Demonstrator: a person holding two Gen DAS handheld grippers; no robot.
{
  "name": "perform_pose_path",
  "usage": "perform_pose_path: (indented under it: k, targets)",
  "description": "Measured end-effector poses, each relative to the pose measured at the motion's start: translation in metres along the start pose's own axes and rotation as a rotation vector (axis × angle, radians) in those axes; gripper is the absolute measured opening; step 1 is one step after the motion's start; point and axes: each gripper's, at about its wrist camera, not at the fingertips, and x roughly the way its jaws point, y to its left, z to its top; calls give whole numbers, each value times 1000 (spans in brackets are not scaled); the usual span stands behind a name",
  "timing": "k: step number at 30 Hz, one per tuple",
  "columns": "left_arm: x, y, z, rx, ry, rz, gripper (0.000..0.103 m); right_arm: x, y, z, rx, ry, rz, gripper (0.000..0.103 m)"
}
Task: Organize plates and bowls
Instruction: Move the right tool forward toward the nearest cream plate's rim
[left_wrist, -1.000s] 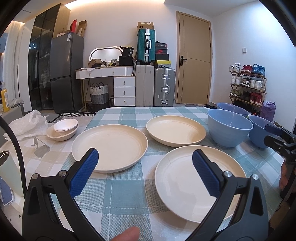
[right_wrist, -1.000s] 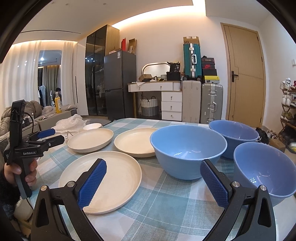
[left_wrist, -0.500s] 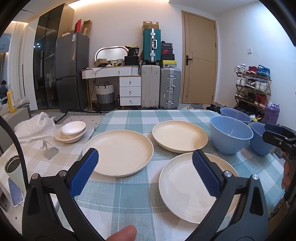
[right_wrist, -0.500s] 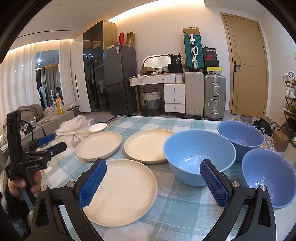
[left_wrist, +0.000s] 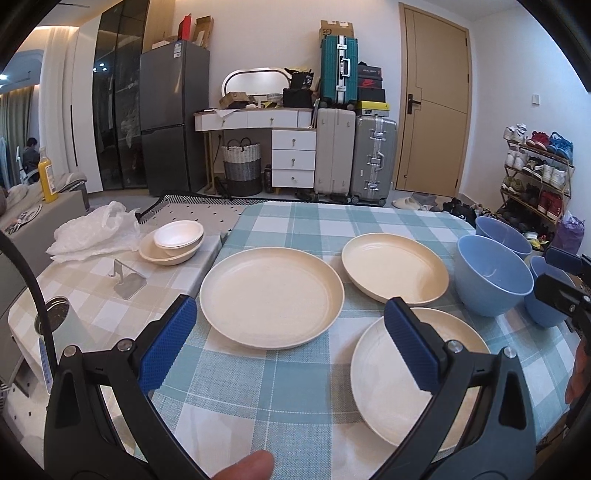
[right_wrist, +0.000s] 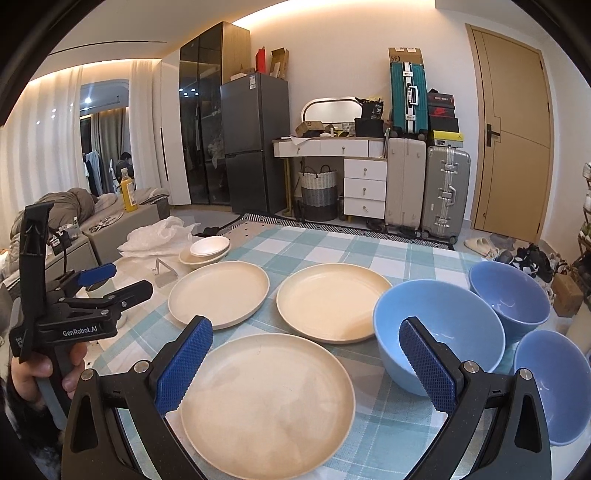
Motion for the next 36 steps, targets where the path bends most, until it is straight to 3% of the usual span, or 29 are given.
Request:
perform_pose_path:
  k: [8, 22, 36]
  targets:
    - [17, 6, 4, -14, 47, 23, 101, 21, 7, 25, 57, 25, 34, 103]
    - [67, 26, 12, -62, 104, 38, 101, 68, 33, 53, 23, 104, 47, 103]
    - [126, 50, 15, -84, 193, 55, 101, 130, 47, 57, 27, 198, 71, 103]
